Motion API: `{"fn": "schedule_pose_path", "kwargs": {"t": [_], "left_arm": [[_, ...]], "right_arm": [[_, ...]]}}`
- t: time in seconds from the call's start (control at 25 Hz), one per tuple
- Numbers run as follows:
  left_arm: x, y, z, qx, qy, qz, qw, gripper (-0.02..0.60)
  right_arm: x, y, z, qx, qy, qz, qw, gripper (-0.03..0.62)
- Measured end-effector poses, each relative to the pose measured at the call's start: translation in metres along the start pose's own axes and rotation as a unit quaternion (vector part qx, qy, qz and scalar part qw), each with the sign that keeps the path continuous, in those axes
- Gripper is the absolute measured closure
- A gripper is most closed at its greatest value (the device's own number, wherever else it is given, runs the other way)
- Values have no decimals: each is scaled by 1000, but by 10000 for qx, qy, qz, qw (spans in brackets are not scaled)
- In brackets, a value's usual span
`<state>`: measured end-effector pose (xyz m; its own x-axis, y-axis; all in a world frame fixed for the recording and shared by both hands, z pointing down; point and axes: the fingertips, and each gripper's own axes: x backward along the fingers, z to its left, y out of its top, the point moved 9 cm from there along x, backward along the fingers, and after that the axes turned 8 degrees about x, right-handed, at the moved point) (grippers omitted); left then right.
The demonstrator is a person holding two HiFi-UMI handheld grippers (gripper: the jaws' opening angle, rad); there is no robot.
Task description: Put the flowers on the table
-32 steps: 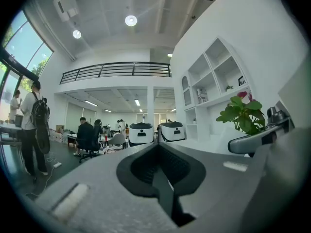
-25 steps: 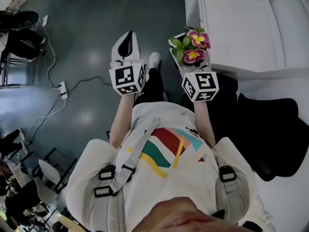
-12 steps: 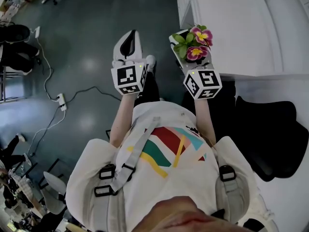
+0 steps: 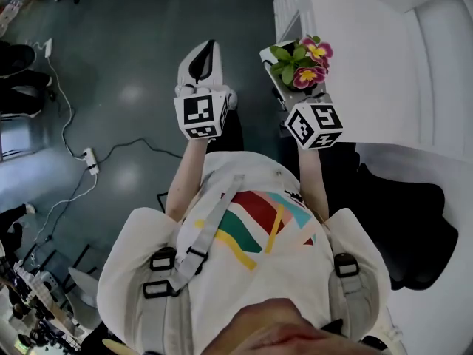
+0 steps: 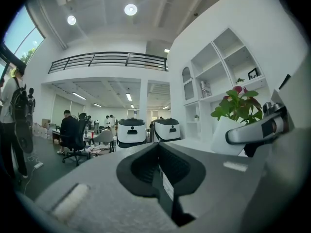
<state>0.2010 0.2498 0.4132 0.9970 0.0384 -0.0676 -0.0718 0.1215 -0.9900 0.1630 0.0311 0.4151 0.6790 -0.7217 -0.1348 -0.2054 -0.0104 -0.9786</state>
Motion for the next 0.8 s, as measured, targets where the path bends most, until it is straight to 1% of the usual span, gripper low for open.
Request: {"fn": "schedule_pose_path", "kwargs": {"t": [0.24,0.44,0.6,0.8], "left_arm": [[-84,27,60,101,-77,147,9998,577],[-149,45,101,126,-156,175,9996,577],[-189,58,122,140,-247,98,9995,577],[-225,63,135,233,-301,120,9992,577]], "right_arm": [[-94,33,-20,-201,-107,139,9996,264],[-162,61,-38,-115,-207,123,9996,264],[-202,76,-52,-24,-395,119,9991,264],[-231,87,-68,45,-520,188,9985,264]]}}
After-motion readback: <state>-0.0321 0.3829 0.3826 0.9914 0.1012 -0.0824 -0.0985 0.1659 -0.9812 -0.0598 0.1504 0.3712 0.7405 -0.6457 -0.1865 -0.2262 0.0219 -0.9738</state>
